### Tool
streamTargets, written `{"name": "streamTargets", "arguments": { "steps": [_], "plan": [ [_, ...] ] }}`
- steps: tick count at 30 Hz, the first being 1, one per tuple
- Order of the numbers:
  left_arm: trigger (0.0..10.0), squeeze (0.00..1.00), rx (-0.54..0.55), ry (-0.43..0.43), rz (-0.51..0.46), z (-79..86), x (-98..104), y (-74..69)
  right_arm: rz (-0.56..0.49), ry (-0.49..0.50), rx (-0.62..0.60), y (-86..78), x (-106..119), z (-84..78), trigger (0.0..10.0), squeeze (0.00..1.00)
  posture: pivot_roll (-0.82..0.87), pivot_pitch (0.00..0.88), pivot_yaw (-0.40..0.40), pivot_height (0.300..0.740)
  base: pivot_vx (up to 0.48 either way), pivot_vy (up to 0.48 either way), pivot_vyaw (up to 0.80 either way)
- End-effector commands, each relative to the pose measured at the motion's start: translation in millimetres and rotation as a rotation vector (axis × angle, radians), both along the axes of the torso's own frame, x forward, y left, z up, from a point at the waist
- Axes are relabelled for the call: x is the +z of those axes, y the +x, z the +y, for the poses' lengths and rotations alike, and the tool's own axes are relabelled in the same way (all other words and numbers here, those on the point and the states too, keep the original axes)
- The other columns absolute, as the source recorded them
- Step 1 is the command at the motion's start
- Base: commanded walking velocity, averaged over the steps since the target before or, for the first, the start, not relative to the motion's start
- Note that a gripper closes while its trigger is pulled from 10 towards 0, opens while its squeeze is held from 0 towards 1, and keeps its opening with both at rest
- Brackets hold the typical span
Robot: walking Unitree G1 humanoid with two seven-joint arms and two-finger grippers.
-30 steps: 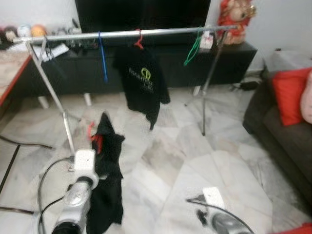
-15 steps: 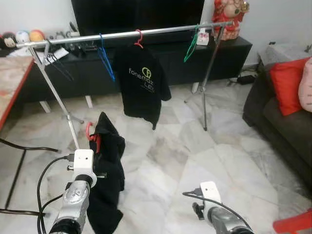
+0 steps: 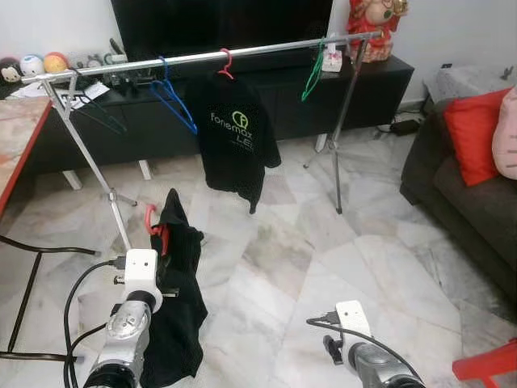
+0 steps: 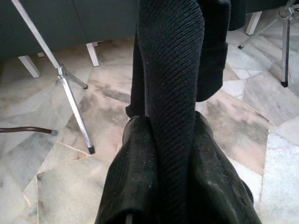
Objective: Hang hanger
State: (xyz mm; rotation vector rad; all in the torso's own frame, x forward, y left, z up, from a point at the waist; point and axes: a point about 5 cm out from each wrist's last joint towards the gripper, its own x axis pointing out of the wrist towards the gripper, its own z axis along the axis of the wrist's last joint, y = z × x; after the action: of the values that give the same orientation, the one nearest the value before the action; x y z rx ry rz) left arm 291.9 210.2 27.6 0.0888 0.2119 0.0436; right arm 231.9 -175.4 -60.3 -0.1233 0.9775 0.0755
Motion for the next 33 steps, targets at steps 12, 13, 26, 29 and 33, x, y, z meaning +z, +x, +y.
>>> {"name": "streamTargets", "arguments": {
  "steps": [12, 13, 26, 29, 33],
  "plan": [
    [10.0, 0.0, 0.008, -0.013, -0.025, 1.2, 4.5, 0.1, -0.006, -0.016, 0.024, 5.1, 3.6, -2.4, 10.0, 0.0, -0.04, 0.0, -0.005, 0.74, -0.287, 0.0, 0.0],
    [10.0, 0.0, 0.008, -0.015, -0.024, 0.8, 4.3, -0.2, -0.007, -0.016, 0.025, 5.6, 4.0, -2.6, 10.0, 0.0, -0.04, 0.0, -0.006, 0.74, -0.337, 0.0, 0.0],
    [10.0, 0.0, 0.008, -0.013, -0.029, 2.2, 6.5, 0.5, -0.011, -0.015, 0.023, 6.1, 4.3, -2.3, 10.0, 0.0, -0.05, 0.0, -0.002, 0.74, -0.339, 0.0, 0.0],
    [10.0, 0.0, 0.005, -0.012, -0.029, 2.2, 7.0, 0.5, -0.014, -0.013, 0.02, 6.1, 4.2, -1.8, 10.0, 0.0, -0.05, 0.0, 0.002, 0.74, -0.341, 0.0, 0.0],
    [10.0, 0.0, 0.001, -0.014, -0.029, 1.3, 7.5, 0.9, -0.015, -0.012, 0.018, 6.3, 4.3, -1.7, 10.0, 0.0, -0.05, 0.0, 0.003, 0.74, -0.34, 0.0, 0.0]
  ]
}}
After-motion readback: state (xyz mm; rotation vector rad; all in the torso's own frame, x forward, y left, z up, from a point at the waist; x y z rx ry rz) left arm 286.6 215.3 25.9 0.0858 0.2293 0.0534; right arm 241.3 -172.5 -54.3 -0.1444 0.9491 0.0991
